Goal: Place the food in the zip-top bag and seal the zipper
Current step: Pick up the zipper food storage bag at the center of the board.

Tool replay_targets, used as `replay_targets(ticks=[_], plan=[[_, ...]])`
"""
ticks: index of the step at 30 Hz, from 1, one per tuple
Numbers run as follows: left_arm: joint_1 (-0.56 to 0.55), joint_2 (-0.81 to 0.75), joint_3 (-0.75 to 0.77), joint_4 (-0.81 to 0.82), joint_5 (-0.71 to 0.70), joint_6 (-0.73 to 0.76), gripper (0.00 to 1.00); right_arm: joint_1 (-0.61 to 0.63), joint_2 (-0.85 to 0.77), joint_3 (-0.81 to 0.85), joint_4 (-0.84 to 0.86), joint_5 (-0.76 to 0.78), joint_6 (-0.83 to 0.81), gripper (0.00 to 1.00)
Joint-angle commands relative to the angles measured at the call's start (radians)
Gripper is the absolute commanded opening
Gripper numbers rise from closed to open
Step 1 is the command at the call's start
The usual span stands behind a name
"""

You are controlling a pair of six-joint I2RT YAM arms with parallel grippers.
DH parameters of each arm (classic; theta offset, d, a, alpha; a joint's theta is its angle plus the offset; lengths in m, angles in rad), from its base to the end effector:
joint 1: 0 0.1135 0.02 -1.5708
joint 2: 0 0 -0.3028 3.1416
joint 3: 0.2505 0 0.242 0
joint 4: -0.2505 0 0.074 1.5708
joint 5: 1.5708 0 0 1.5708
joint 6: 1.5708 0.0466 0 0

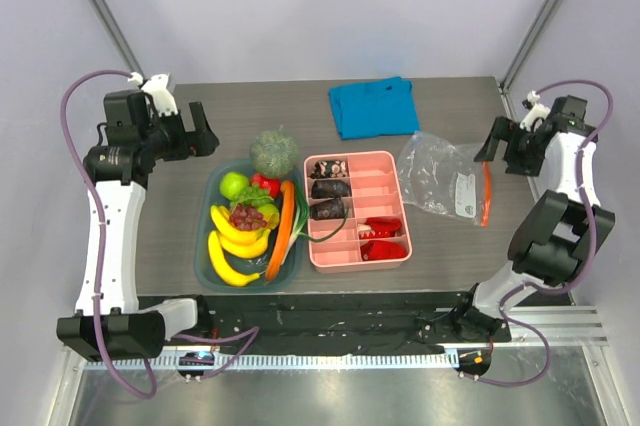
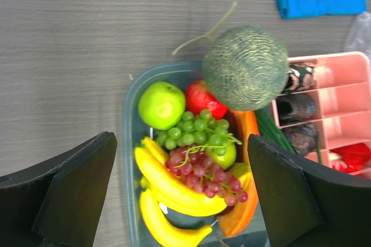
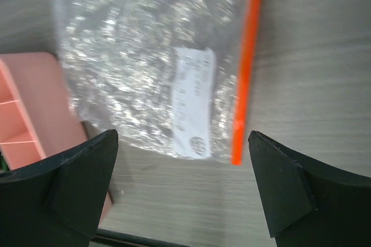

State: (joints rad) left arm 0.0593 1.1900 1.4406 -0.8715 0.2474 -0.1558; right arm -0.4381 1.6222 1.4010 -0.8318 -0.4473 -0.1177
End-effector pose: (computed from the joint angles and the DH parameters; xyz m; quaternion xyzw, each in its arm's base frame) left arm 0.2169 0.0014 0.4415 -0.0386 0.8835 -0.1315 0.4480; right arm 0.3118 -0.1238 0.3222 0.0943 0.9396 0.1377 0.2989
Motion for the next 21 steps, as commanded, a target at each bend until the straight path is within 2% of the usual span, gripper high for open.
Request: replay_targets(ticks=[1, 7, 13, 17, 18, 19, 20, 21], plan=[[0.002, 0.059, 0.075, 0.029, 0.157, -0.008, 1.0, -0.048, 0.056, 0.043, -0.056, 0.061, -0.114, 1.0], [0.004, 0.065, 0.06, 0.094, 0.25, -0.019, 1.0, -0.083, 0.215, 0.041, -0.027, 0.072, -0.152, 0.97], [0.004, 0.071, 0.057, 0.118, 0.273, -0.025, 1.0, -0.09, 0.306, 0.032, -0.009, 0.019, -0.161, 0.81], [0.004, 0.077, 0.047, 0.12, 0.283, -0.021, 1.0, -0.09, 0.301, 0.018, -0.004, -0.007, -0.172, 0.58], [0.004, 0.079, 0.046, 0.121, 0.283, -0.021, 1.0, -0.09, 0.294, 0.016, -0.004, -0.014, -0.172, 0.48], [0.004, 0.08, 0.046, 0.123, 0.285, -0.021, 1.0, -0.09, 0.28, 0.018, -0.004, -0.016, -0.174, 0.42], [0.002, 0.08, 0.046, 0.127, 0.286, -0.022, 1.0, -0.09, 0.271, 0.023, -0.004, -0.018, -0.174, 0.31], [0.004, 0.083, 0.044, 0.132, 0.288, -0.025, 1.0, -0.09, 0.265, 0.024, -0.004, -0.018, -0.174, 0.25]])
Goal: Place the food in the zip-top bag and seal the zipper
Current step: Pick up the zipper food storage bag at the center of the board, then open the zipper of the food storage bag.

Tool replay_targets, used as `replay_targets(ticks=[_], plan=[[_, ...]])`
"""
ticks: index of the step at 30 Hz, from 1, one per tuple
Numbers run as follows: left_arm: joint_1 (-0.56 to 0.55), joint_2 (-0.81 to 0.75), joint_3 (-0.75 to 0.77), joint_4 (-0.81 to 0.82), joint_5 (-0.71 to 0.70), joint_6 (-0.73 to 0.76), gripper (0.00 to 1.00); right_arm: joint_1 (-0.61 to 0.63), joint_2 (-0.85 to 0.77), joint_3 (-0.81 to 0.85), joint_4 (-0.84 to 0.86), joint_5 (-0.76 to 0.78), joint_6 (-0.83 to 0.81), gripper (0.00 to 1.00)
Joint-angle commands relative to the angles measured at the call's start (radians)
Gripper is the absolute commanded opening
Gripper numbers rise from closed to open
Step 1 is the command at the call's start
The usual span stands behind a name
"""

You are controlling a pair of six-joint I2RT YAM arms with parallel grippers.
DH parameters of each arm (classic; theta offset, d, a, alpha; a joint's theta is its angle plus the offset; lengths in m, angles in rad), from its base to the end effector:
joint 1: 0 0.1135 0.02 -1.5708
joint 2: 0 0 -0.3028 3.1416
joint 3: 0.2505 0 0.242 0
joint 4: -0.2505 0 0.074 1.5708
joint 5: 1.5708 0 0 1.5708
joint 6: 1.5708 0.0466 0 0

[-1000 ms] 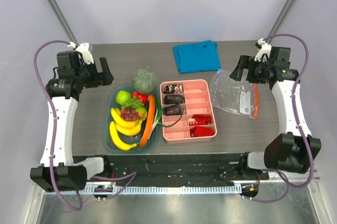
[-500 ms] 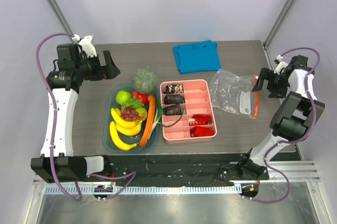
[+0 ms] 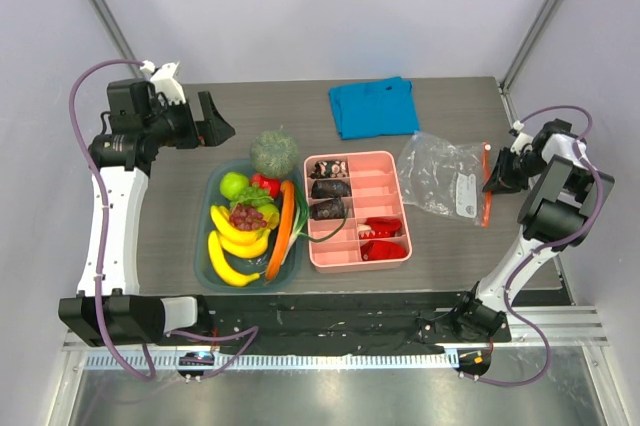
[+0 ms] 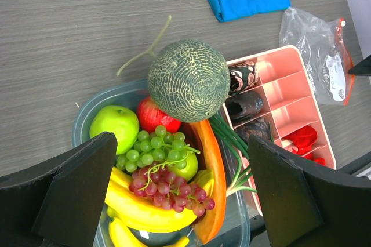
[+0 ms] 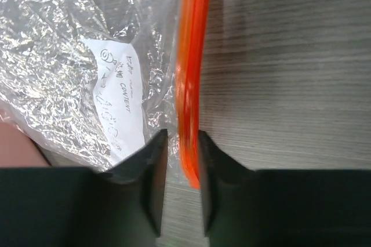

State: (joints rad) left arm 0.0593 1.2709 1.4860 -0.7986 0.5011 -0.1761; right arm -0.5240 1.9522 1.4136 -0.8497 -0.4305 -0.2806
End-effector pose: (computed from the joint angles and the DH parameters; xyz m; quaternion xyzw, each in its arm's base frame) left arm 0.2436 -0.0080 0.4481 0.0165 0.8610 -0.2448 0.4455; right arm 0.3438 -0.1762 0.2114 0.0988 0.9680 0.1609 0.1652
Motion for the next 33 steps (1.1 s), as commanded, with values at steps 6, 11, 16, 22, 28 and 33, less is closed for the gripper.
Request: replay_targets(ticks=[6, 11, 16, 22, 28, 33], plan=[[0.001, 0.018, 0.022, 0.064, 0.059, -0.011, 1.0, -0.004, -0.121, 0.079, -0.04, -0.053, -0.058, 0.01], [-0.016, 0.022, 0.034, 0.061, 0.053, -0.008, 1.0, -0.002, -0.165, 0.228, -0.15, -0.093, -0.127, 0.01], [-0.05, 0.044, 0.069, 0.045, 0.024, -0.002, 1.0, 0.025, -0.213, 0.425, -0.287, -0.113, -0.241, 0.01], [-0.133, 0.071, 0.115, 0.045, 0.01, -0.037, 1.0, 0.203, -0.373, 0.441, -0.281, 0.025, -0.379, 0.01], [-0.219, 0.09, 0.125, 0.088, 0.024, -0.163, 1.0, 0.484, -0.542, 0.286, -0.146, 0.231, -0.376, 0.01], [-0.306, 0.096, -0.002, 0.248, 0.056, -0.345, 1.0, 0.631, -0.558, 0.239, -0.132, 0.201, -0.194, 0.01]])
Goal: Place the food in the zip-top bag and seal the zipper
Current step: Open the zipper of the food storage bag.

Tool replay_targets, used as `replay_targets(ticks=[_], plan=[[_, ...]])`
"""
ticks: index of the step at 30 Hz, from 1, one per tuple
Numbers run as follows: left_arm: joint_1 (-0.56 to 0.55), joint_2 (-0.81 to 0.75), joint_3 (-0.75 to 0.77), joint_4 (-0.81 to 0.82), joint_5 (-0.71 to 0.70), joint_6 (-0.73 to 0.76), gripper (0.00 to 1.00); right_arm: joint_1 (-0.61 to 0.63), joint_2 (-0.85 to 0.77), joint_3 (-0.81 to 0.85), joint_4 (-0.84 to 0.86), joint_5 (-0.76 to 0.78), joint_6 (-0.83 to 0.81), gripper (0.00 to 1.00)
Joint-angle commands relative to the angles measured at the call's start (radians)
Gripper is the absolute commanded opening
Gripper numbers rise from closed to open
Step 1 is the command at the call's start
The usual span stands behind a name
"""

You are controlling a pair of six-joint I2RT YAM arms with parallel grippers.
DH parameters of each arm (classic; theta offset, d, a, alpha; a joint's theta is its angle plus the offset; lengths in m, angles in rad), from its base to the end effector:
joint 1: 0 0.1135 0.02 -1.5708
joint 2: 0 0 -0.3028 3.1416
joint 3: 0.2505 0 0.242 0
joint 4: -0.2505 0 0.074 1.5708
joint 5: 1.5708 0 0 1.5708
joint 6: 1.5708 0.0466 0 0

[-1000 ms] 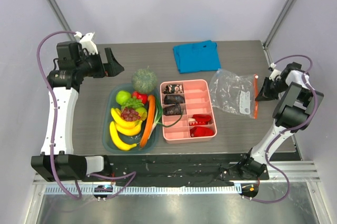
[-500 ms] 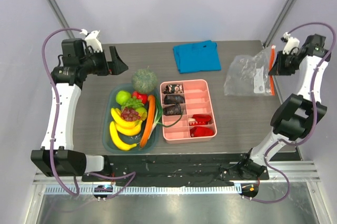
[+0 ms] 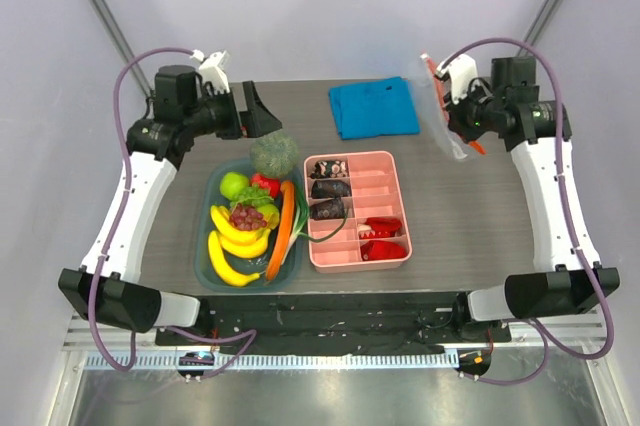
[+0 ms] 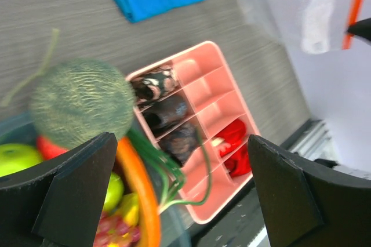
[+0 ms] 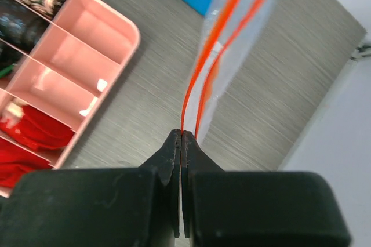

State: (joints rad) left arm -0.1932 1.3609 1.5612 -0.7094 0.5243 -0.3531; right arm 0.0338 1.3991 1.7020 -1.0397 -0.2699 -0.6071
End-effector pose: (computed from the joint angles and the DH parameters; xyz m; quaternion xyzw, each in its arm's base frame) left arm 0.2650 -0.0756 0.4594 0.0643 0.8407 -0.3471 0.4105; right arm 0.2616 0.0213 0.4591 -0.3371 0.8427 0.0045 0.4197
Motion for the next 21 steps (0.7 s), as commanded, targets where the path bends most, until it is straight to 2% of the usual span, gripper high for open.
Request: replay_targets(ticks=[1, 6, 14, 21], plan=[[-0.066, 0.006, -0.096, 0.183, 0.028, -0.185, 1.0, 0.113, -0.008, -0.068, 0.066, 0.017, 0.151, 0.01], [-0.126, 0.046, -0.128, 0.283, 0.013, -0.267, 0.96, 0.216, -0.037, -0.211, 0.136, -0.047, 0.246, 0.01], [-0.279, 0.102, -0.164, 0.418, -0.116, -0.38, 0.87, 0.225, 0.003, -0.222, 0.201, -0.262, 0.417, 0.01], [-0.371, 0.213, -0.081, 0.493, -0.155, -0.446, 0.83, 0.233, 0.051, -0.22, 0.25, -0.314, 0.5, 0.01]])
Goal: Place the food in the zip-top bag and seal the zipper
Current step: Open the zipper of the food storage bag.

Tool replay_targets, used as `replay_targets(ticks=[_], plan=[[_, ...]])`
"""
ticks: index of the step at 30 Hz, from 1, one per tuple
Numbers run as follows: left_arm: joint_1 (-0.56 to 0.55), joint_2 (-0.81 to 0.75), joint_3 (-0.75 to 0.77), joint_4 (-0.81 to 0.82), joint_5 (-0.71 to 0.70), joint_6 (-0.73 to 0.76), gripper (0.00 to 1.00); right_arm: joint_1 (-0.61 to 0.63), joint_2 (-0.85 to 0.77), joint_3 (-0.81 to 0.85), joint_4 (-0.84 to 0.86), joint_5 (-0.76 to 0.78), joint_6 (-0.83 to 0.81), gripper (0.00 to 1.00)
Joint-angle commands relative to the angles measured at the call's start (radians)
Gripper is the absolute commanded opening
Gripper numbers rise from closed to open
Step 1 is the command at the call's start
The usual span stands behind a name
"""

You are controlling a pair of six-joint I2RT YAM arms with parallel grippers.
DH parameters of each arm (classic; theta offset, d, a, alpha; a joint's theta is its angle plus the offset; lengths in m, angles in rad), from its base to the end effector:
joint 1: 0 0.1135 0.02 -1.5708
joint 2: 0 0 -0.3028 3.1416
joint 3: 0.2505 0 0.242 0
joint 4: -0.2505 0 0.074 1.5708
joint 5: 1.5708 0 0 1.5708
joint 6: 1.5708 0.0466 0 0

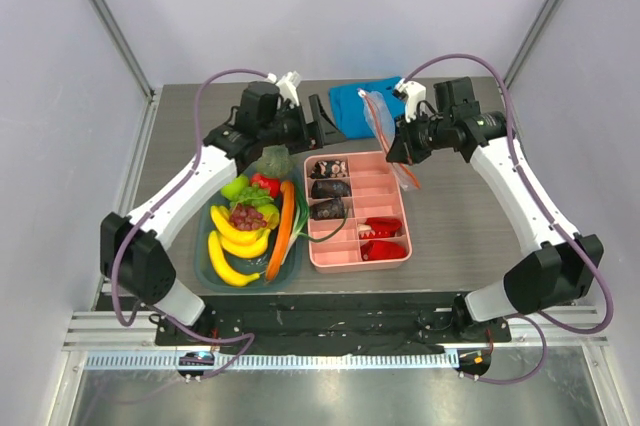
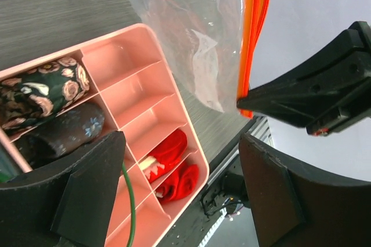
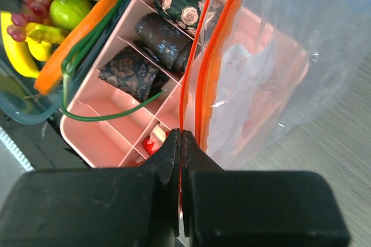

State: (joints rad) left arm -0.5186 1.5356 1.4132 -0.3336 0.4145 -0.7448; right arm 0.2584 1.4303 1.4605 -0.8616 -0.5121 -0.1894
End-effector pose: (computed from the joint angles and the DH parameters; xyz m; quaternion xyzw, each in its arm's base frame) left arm 0.2982 -0.1918 0.3957 0.0144 0.8375 -0.4466 0.3146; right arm 0.2720 0.0955 0.3957 -0.2895 0.8592 0.2481 0.3412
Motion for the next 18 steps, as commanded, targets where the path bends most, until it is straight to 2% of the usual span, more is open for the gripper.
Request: replay_targets(ticks=[1, 8, 14, 18], plan=[[-0.058, 0.047, 0.075, 0.119, -0.057, -0.056, 0.83, 0.01, 0.024, 0.021, 0.076, -0.081, 0.088, 0.01], [-0.096, 0.129, 0.139, 0.136, -0.089, -0.09, 0.75, 0.022, 0.028, 0.008, 0.107, -0.091, 0.119, 0.01], [-0.149, 0.167, 0.184, 0.136, -0.118, -0.053, 0.69, 0.036, 0.027, -0.012, 0.124, -0.083, 0.131, 0.01], [-0.169, 0.192, 0.198, 0.123, -0.155, -0.044, 0.59, 0.042, 0.025, -0.011, 0.13, -0.069, 0.136, 0.01]])
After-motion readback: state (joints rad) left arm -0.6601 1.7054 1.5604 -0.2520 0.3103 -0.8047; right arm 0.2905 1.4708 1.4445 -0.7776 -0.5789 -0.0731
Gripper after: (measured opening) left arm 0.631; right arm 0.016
